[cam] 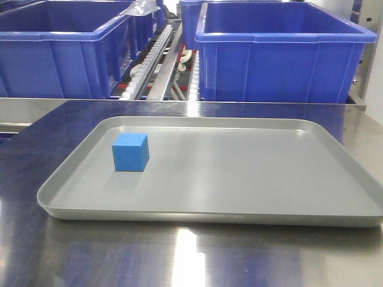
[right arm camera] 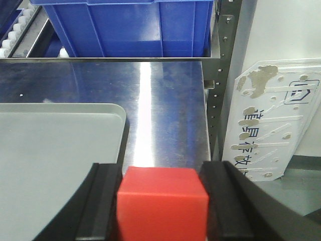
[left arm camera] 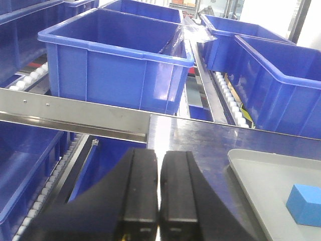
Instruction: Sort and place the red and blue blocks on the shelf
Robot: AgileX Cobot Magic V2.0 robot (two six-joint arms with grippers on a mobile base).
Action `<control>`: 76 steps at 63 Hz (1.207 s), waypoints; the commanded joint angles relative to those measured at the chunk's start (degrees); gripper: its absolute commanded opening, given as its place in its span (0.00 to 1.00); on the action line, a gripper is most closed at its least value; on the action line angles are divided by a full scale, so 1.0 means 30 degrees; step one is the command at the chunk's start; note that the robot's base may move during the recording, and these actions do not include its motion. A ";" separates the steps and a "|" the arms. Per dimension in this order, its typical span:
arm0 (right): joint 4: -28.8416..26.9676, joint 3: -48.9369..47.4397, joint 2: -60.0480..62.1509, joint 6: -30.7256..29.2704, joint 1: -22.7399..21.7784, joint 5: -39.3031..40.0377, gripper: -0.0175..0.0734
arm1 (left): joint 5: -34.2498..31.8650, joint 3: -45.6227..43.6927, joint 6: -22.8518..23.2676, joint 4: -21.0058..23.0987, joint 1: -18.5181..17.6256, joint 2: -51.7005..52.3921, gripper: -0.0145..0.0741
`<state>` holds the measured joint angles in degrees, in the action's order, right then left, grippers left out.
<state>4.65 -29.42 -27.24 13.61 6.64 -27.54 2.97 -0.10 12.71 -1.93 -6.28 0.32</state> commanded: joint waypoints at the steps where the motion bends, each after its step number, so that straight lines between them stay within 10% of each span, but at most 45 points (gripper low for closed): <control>1: 0.0329 -0.0546 -0.0001 -0.0116 -0.0086 0.1557 0.25 | -0.1571 0.0697 0.0122 0.0119 -0.0051 0.0304 0.31; 22: 0.0329 -0.0546 -0.0001 -0.0116 -0.0086 0.1557 0.25 | -0.0991 -0.1245 0.0122 0.0120 -0.0511 -0.1277 0.31; 49: 0.0329 -0.0546 -0.0001 -0.0116 -0.0086 0.1557 0.25 | 0.4917 -1.3857 0.0122 -0.0561 -0.2313 -1.6194 0.31; 76: 0.0329 -0.0546 -0.0001 -0.0116 -0.0086 0.1557 0.25 | 0.6565 -1.5714 0.0087 0.1772 -0.2817 -1.8997 0.31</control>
<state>4.65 -29.42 -27.24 13.61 6.64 -27.54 25.38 -45.21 12.71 0.59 -14.27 -57.03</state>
